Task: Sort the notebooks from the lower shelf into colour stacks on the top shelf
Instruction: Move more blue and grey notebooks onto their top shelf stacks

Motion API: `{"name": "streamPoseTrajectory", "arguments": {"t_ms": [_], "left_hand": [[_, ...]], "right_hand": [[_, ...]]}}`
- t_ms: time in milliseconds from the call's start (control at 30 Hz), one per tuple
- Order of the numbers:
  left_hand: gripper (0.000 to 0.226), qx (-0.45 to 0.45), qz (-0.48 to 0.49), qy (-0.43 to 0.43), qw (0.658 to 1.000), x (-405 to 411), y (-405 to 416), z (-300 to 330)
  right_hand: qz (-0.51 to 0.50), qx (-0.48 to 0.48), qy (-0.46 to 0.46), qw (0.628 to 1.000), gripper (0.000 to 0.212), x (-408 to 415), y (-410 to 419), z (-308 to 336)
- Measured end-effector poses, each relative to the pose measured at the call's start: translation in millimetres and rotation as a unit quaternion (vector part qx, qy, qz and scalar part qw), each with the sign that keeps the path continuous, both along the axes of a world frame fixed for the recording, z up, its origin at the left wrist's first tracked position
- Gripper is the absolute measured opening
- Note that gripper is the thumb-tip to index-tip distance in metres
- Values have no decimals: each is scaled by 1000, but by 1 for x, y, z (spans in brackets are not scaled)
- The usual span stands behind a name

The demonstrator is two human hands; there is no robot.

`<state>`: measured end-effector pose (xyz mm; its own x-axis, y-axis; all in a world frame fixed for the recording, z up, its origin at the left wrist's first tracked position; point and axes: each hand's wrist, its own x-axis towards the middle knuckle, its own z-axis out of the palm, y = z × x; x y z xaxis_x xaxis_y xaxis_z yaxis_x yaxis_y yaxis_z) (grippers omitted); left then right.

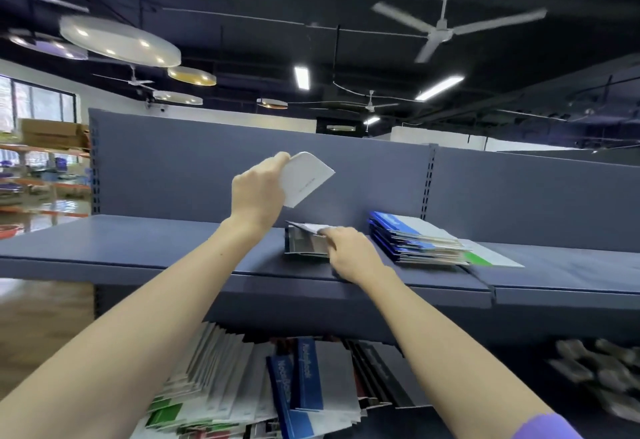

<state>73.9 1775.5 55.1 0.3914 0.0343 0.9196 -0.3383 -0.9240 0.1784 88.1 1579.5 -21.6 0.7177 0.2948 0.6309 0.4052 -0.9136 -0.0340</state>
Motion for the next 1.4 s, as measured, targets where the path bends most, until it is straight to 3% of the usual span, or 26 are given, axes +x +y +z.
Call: {"name": "streamPoseTrajectory", "arguments": {"t_ms": [133, 400, 633, 733, 800, 867, 1000, 1100, 1300, 1400], "left_hand": [[43, -2, 6, 22, 1000, 16, -5, -18], [42, -11, 0, 61, 998, 35, -28, -65], [33, 2, -21, 94, 995, 38, -27, -78], [12, 55, -83, 85, 991, 34, -28, -82], [12, 93, -144, 117, 978, 32, -31, -84], [14, 100, -188, 151, 965, 34, -31, -86], [5, 82, -269, 168, 945, 39, -26, -89], [9, 75, -259, 181, 946, 38, -28, -87], [32, 87, -145, 172, 971, 38, -28, -86], [28, 68, -136, 175, 973, 40, -28, -87]], "right_hand": [[7, 16, 19, 1000, 27, 10, -1, -11], [2, 13, 27, 1000, 35, 13, -7, -17], [10, 45, 89, 995, 34, 8, -6, -15], [37, 207, 127, 969, 32, 5, -6, -9], [43, 324, 131, 936, 30, 4, -12, -7], [35, 358, 147, 921, 38, 4, -18, -7], [30, 270, 143, 952, 52, 4, -15, -12], [11, 187, 110, 976, 43, 7, -10, -15], [-70, 214, 65, 972, 34, 10, -10, -19], [-114, 227, 33, 966, 22, 6, -10, -19]]}}
